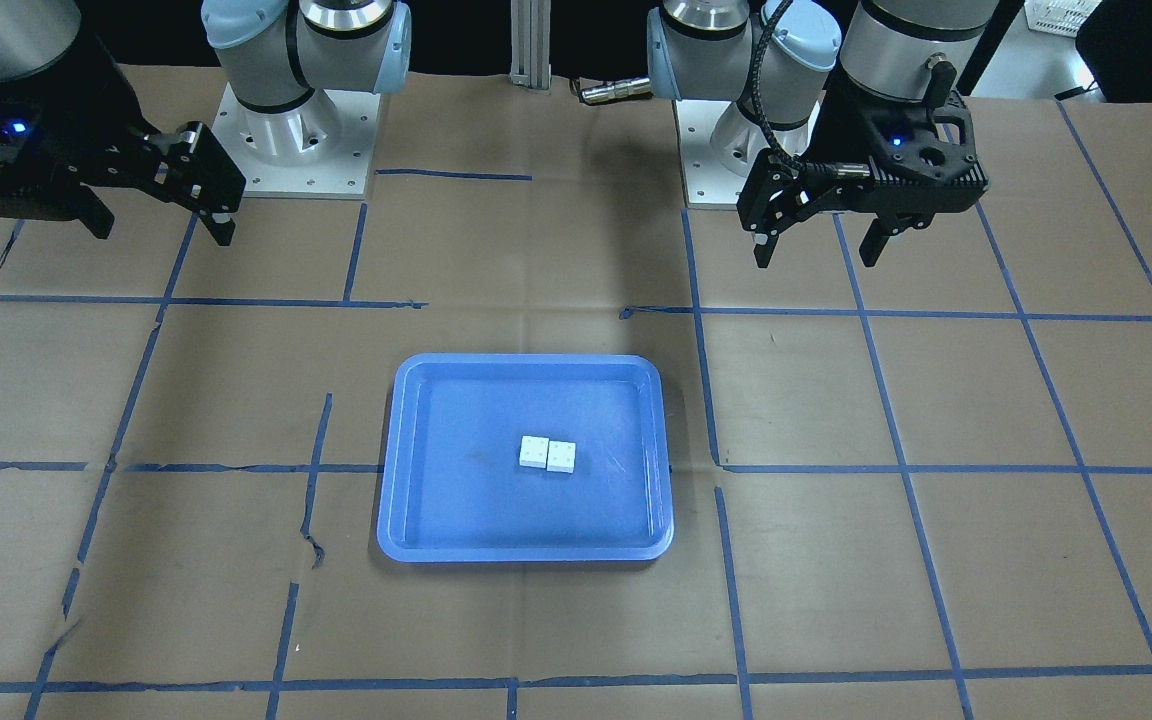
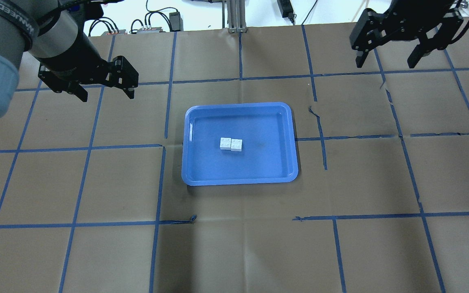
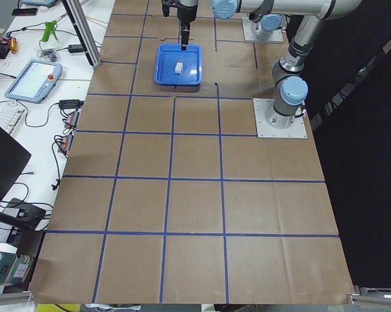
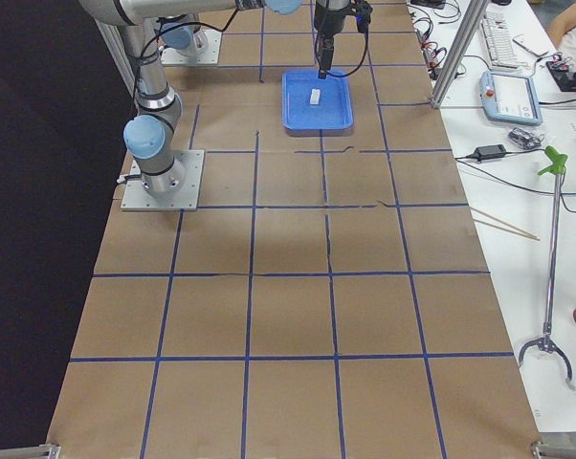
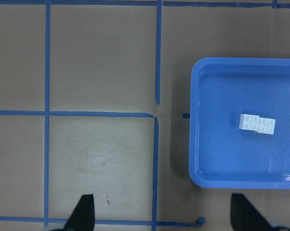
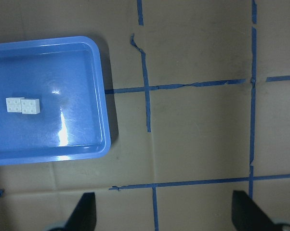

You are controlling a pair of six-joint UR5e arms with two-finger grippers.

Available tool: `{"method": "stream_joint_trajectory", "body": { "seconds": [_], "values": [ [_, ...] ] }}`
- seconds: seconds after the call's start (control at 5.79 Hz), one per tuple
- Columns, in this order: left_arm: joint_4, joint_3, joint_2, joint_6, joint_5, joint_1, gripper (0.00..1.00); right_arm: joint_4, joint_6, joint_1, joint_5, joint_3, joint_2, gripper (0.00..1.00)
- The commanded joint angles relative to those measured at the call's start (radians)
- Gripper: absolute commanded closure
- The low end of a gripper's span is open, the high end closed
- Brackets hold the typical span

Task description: Assemble white blocks and place on blue tray

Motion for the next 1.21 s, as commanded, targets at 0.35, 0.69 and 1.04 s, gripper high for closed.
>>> {"method": "stream_joint_trajectory", "body": {
  "seconds": [0.35, 0.69, 1.04],
  "values": [
    [0.002, 0.002, -0.004, 0.0, 0.003, 0.0, 0.01, -0.017, 0.083, 0.031, 0.001, 0.092, -0.041, 0.0],
    [0.002, 0.0, -0.006, 0.0, 0.003, -0.001, 0.01, -0.024, 0.082, 0.031, -0.001, 0.09, -0.04, 0.0],
    [0.002, 0.0, -0.006, 0.0, 0.002, 0.0, 0.01, -0.049, 0.073, 0.031, -0.01, 0.093, -0.038, 0.0]
  ]
}}
